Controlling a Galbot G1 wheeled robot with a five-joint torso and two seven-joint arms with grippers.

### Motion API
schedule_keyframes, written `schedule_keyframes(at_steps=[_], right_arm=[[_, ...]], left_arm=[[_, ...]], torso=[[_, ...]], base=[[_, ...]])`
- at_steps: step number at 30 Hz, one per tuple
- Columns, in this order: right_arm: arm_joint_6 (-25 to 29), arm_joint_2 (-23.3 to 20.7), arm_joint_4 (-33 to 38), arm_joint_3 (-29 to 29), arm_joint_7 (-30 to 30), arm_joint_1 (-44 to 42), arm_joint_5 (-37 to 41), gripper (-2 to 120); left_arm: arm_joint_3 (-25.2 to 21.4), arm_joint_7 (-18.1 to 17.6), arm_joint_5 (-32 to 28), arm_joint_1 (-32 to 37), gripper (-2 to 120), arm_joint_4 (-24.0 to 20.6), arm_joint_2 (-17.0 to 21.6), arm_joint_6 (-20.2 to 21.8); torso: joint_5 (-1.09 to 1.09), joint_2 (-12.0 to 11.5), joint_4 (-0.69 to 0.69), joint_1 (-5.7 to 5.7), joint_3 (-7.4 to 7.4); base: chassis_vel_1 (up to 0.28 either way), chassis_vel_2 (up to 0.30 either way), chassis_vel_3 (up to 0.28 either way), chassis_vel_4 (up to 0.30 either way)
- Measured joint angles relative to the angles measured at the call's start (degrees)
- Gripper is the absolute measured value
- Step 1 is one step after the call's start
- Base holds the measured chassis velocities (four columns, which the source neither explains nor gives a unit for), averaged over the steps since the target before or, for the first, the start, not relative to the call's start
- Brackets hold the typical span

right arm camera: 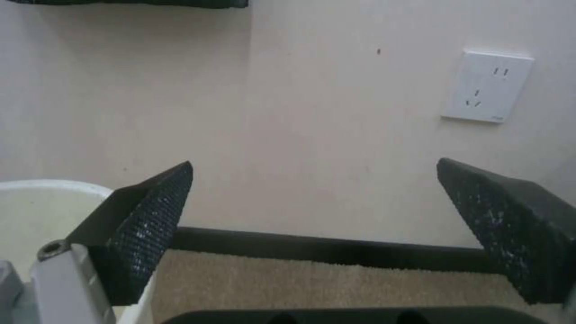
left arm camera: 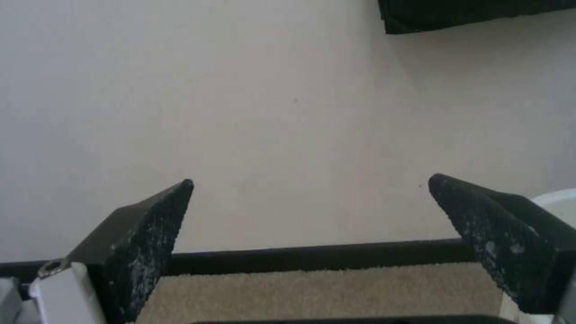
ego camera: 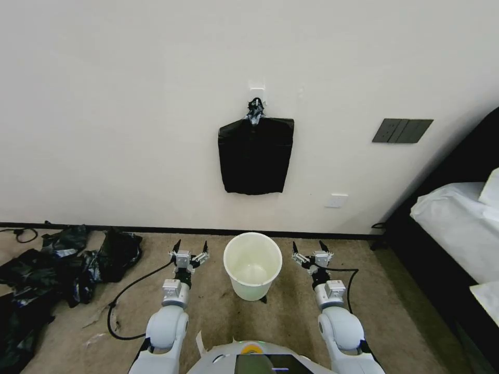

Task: Place a trash bag onto the trash bin.

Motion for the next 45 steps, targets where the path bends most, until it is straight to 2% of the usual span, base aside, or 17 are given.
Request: schedule_keyframes(at_steps=[40,43,45], right_arm=[[0.1,0.0,0.0,-0.1,0.1,0.0,0.0,100],[4.0,0.3,1.1,-1.8,2.3,-0.4,-1.3,100],[4.4,0.3,1.3,-2.0,2.4,-0.4,-1.4,100]], left_arm=[[0.0,0.0,0.0,0.0,100,0.0,0.0,0.0],[1.0,-1.2,-0.8,0.2,100,-0.2,1.1,-2.2],[1.2,-1.4,-0.9,0.2,100,-0.3,1.3,-2.5]], torso=[[0.00,0.0,0.00,0.00,0.00],[-0.01,0.0,0.00,0.00,0.00],[0.01,0.0,0.00,0.00,-0.01]], base=[[0.000,0.000,0.000,0.000],[0.000,0.000,0.000,0.000],[0.000,0.000,0.000,0.000]])
